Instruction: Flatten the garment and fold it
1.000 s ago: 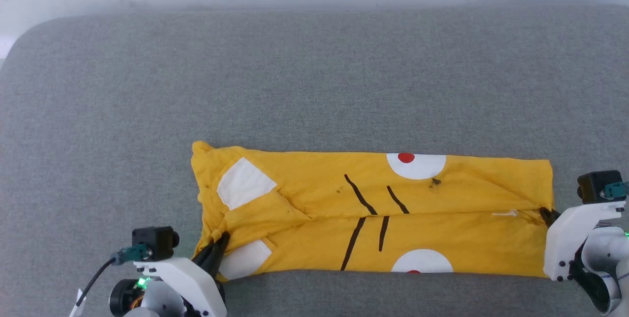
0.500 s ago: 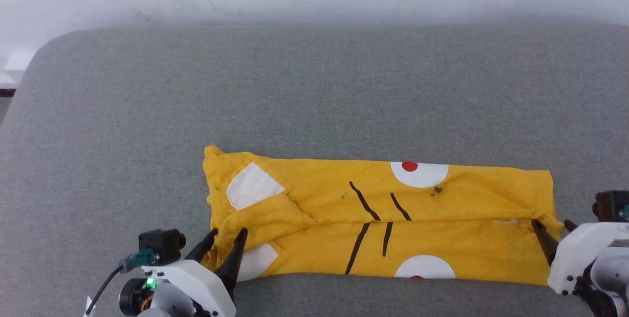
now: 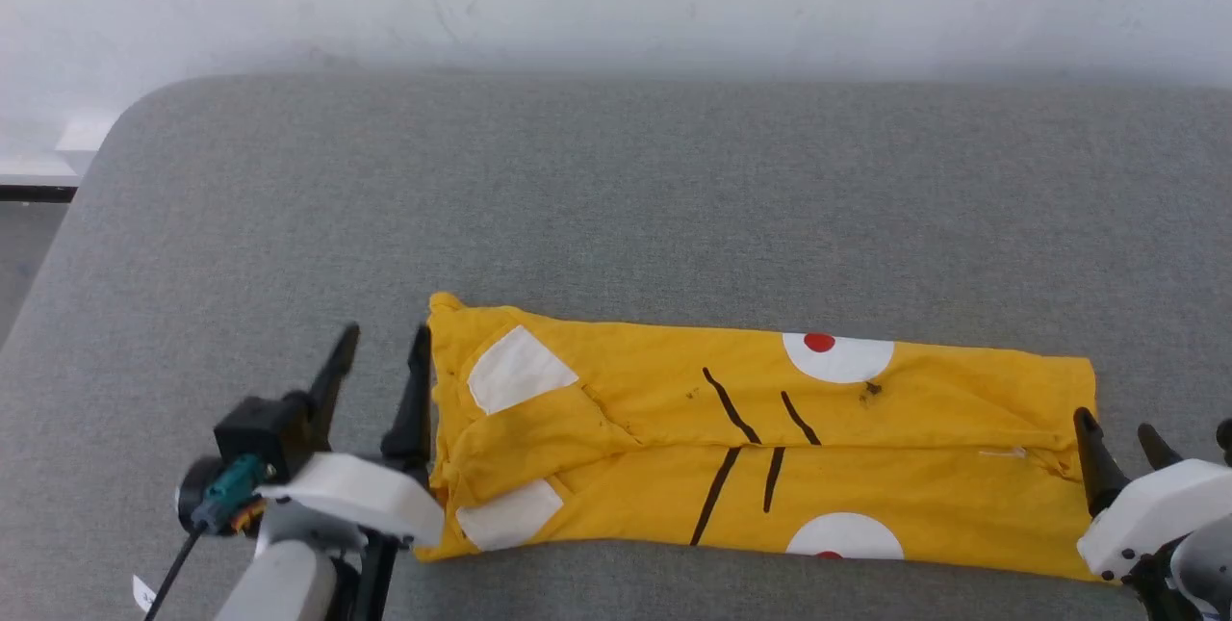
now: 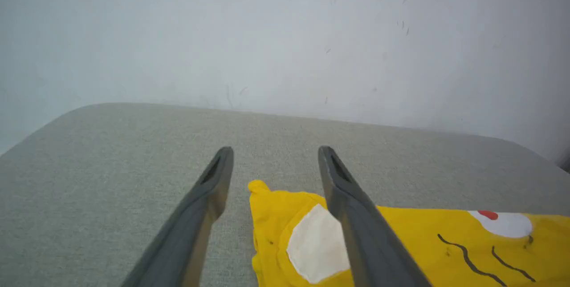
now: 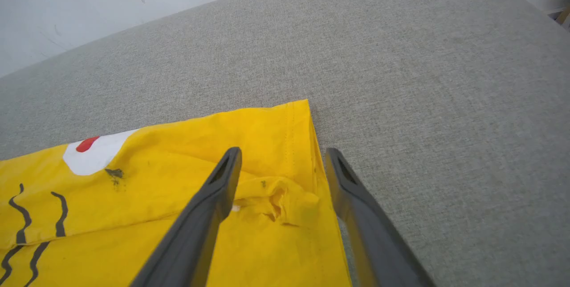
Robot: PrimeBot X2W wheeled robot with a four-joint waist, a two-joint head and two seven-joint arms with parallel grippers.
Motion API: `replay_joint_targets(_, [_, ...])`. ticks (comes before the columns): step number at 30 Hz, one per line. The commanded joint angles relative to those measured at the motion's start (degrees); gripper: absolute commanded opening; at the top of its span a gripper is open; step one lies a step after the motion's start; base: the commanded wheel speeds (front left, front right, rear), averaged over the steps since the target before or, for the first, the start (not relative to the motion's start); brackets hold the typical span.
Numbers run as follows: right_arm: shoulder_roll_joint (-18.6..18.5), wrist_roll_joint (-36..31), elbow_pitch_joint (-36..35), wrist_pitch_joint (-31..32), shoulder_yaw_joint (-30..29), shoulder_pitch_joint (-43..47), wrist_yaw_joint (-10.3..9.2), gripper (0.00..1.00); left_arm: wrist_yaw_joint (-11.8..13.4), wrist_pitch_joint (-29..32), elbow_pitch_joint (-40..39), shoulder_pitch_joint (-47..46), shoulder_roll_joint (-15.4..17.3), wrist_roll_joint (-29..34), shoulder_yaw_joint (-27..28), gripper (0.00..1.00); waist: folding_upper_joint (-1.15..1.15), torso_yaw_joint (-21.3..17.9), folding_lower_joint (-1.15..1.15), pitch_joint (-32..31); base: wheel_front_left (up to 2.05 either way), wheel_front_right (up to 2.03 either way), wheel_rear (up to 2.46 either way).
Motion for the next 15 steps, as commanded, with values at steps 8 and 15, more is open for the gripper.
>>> replay_joint_targets(8, [3.4,-3.3,7.0,4.0,-7.7,-5.1,-0.05,1.0,-2.5,-0.3,-5.6,-0.2,-6.2,11.2,8.9,1.0,0.0,0.5,0.0,-0.2,0.0,0.0,0.0])
replay_joint_targets(15, [3.8,-7.8,14.5,12.3,-12.0,-10.7,-0.05,1.0,-6.4,-0.3,-5.1,0.4,-10.0,16.0,12.9,1.0,0.0,0.3,0.0,0.0,0.0,0.0,0.0])
